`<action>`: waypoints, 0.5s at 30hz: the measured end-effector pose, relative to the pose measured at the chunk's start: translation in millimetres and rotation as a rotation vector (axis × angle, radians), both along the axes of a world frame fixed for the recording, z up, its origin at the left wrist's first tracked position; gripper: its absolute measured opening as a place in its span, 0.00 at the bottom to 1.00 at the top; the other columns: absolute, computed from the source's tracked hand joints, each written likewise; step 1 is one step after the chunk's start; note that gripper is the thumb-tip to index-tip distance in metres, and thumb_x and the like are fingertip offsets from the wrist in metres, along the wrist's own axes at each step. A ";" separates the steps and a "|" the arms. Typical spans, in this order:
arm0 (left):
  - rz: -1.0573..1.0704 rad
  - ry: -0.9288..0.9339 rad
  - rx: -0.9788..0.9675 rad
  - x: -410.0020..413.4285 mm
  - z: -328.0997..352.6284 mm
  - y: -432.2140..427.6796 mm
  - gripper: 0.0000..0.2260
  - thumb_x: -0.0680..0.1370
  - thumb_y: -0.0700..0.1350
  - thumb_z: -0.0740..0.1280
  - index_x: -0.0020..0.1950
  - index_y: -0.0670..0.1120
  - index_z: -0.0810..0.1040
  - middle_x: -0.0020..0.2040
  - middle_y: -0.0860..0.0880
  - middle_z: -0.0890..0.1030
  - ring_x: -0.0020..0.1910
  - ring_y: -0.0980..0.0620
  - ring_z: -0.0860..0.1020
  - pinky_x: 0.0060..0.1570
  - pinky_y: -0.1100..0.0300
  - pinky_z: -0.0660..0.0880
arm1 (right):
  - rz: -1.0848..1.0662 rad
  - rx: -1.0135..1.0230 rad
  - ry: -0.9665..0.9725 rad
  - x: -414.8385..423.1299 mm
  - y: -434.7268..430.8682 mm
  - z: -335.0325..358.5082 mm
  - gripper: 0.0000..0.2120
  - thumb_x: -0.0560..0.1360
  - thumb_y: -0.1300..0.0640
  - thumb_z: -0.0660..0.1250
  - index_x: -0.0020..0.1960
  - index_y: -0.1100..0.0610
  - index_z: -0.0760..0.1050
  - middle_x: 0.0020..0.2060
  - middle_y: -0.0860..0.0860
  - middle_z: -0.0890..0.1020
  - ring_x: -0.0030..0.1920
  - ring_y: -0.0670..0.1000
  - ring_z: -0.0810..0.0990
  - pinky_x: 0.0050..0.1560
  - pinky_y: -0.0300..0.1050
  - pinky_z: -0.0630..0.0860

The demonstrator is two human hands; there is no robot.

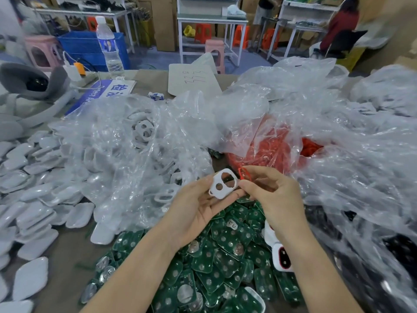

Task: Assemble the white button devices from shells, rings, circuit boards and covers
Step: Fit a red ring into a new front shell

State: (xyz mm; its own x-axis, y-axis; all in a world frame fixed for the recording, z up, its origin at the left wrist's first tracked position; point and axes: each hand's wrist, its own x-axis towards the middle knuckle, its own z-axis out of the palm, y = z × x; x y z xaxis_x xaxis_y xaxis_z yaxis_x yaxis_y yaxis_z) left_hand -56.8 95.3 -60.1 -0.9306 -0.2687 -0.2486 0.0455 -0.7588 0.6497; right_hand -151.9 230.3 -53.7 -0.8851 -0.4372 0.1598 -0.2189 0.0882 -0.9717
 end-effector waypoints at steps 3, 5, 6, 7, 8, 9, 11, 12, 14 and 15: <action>0.003 0.007 -0.027 -0.3 -1.9 -0.3 0.12 0.81 0.38 0.58 0.58 0.35 0.78 0.55 0.35 0.82 0.54 0.41 0.83 0.46 0.57 0.81 | 0.019 0.017 0.067 4.9 -0.8 1.5 0.14 0.67 0.57 0.77 0.46 0.40 0.83 0.43 0.43 0.83 0.42 0.45 0.82 0.46 0.42 0.79; -0.011 0.021 -0.031 -0.1 -2.3 0.0 0.12 0.80 0.37 0.60 0.56 0.37 0.81 0.56 0.36 0.83 0.54 0.43 0.83 0.46 0.56 0.81 | 0.052 0.028 0.156 10.0 -2.6 2.0 0.16 0.67 0.60 0.77 0.47 0.40 0.83 0.43 0.42 0.81 0.42 0.44 0.81 0.46 0.37 0.77; -0.019 0.027 -0.039 0.0 -2.1 0.4 0.12 0.79 0.37 0.60 0.55 0.37 0.82 0.56 0.36 0.82 0.54 0.44 0.83 0.47 0.56 0.81 | 0.061 0.035 0.193 12.0 -3.4 1.9 0.17 0.68 0.61 0.76 0.48 0.40 0.82 0.43 0.41 0.80 0.42 0.44 0.80 0.46 0.34 0.76; -0.022 0.030 -0.052 0.6 -1.7 0.8 0.12 0.78 0.36 0.61 0.54 0.38 0.83 0.56 0.36 0.82 0.53 0.44 0.83 0.47 0.57 0.81 | 0.065 0.042 0.218 13.5 -4.4 1.7 0.18 0.68 0.62 0.76 0.48 0.40 0.82 0.43 0.41 0.79 0.42 0.43 0.79 0.45 0.32 0.75; -0.023 0.029 -0.065 0.9 -1.6 0.9 0.12 0.79 0.36 0.60 0.54 0.38 0.83 0.56 0.36 0.83 0.53 0.44 0.83 0.47 0.56 0.82 | 0.065 0.048 0.231 14.2 -5.1 1.4 0.19 0.68 0.62 0.76 0.48 0.39 0.81 0.43 0.42 0.78 0.42 0.43 0.79 0.45 0.31 0.74; -0.022 0.022 -0.079 0.8 -2.0 0.5 0.12 0.79 0.34 0.59 0.54 0.38 0.83 0.56 0.36 0.83 0.52 0.44 0.84 0.47 0.56 0.82 | 0.065 0.053 0.235 14.4 -5.7 1.0 0.19 0.68 0.63 0.76 0.48 0.39 0.81 0.43 0.42 0.78 0.42 0.43 0.78 0.45 0.30 0.74; -0.025 0.002 -0.111 0.5 -2.8 -0.1 0.13 0.81 0.33 0.57 0.57 0.36 0.80 0.56 0.36 0.83 0.52 0.44 0.83 0.48 0.55 0.82 | 0.074 0.058 0.234 15.0 -6.1 0.6 0.18 0.68 0.63 0.76 0.49 0.41 0.82 0.43 0.42 0.77 0.43 0.43 0.78 0.45 0.30 0.74; -0.030 -0.005 -0.130 0.4 -3.3 -0.3 0.13 0.81 0.32 0.57 0.59 0.35 0.79 0.56 0.36 0.82 0.52 0.44 0.83 0.49 0.55 0.82 | 0.082 0.063 0.236 15.2 -6.0 0.8 0.18 0.68 0.63 0.76 0.49 0.42 0.82 0.42 0.42 0.76 0.43 0.43 0.78 0.45 0.30 0.74; -0.035 -0.009 -0.158 0.5 -4.3 -0.3 0.13 0.81 0.32 0.56 0.60 0.34 0.77 0.54 0.36 0.83 0.49 0.45 0.84 0.48 0.55 0.82 | 0.097 0.079 0.251 15.8 -6.0 0.9 0.17 0.68 0.63 0.76 0.51 0.44 0.83 0.42 0.41 0.75 0.44 0.43 0.78 0.46 0.29 0.74; -0.034 -0.009 -0.164 0.7 -4.7 -0.8 0.12 0.81 0.32 0.56 0.60 0.34 0.77 0.53 0.37 0.83 0.49 0.45 0.84 0.48 0.55 0.82 | 0.103 0.083 0.258 16.0 -6.2 0.9 0.17 0.68 0.63 0.76 0.51 0.44 0.83 0.42 0.41 0.75 0.44 0.42 0.78 0.47 0.29 0.74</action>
